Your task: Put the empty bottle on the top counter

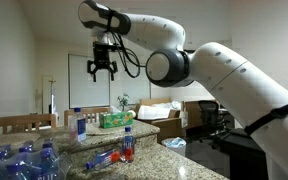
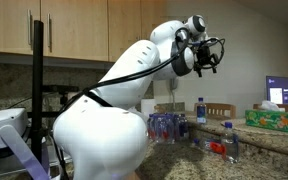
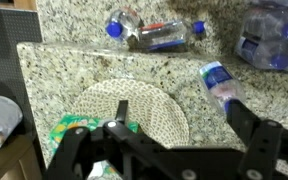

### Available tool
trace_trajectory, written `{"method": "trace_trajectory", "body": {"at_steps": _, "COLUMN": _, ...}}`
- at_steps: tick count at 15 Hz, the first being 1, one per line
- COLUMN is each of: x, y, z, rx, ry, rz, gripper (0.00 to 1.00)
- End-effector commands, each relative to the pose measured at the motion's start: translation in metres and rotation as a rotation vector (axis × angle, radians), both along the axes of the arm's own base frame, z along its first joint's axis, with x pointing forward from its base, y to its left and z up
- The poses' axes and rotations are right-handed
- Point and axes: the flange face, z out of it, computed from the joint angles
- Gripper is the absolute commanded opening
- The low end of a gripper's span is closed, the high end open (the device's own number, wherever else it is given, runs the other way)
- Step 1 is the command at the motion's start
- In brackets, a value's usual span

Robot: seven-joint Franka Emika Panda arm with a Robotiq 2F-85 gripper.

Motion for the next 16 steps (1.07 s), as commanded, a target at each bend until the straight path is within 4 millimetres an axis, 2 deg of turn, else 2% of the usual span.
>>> {"method": "trace_trajectory", "body": {"at_steps": 1, "x": -0.008, "y": -0.016, "z": -0.009, "rx": 0.016, "ry": 0.112, "rz": 0.033, "gripper": 1.00}}
{"method": "trace_trajectory", "body": {"at_steps": 7, "x": -0.007, "y": -0.026, "z": -0.032, "rx": 0.093, "ry": 0.228, "rz": 0.116, "gripper": 1.00}}
{"method": "trace_trajectory", "body": {"at_steps": 11, "x": -0.008, "y": -0.042, "z": -0.053, "rx": 0.124, "ry": 0.333, "rz": 0.146, "gripper": 1.00}}
{"method": "trace_trajectory", "body": {"at_steps": 12, "x": -0.004, "y": -0.045, "z": -0.055, "rx": 0.125, "ry": 0.323, "rz": 0.171, "gripper": 1.00}}
{"method": "trace_trajectory", "body": {"at_steps": 13, "x": -0.003, "y": -0.038, "z": -0.052, "rx": 0.092, "ry": 0.298, "rz": 0.122, "gripper": 1.00}}
{"method": "trace_trajectory", "body": {"at_steps": 16, "x": 0.000, "y": -0.044, "z": -0.059, "rx": 0.098, "ry": 0.310, "rz": 0.141, "gripper": 1.00}}
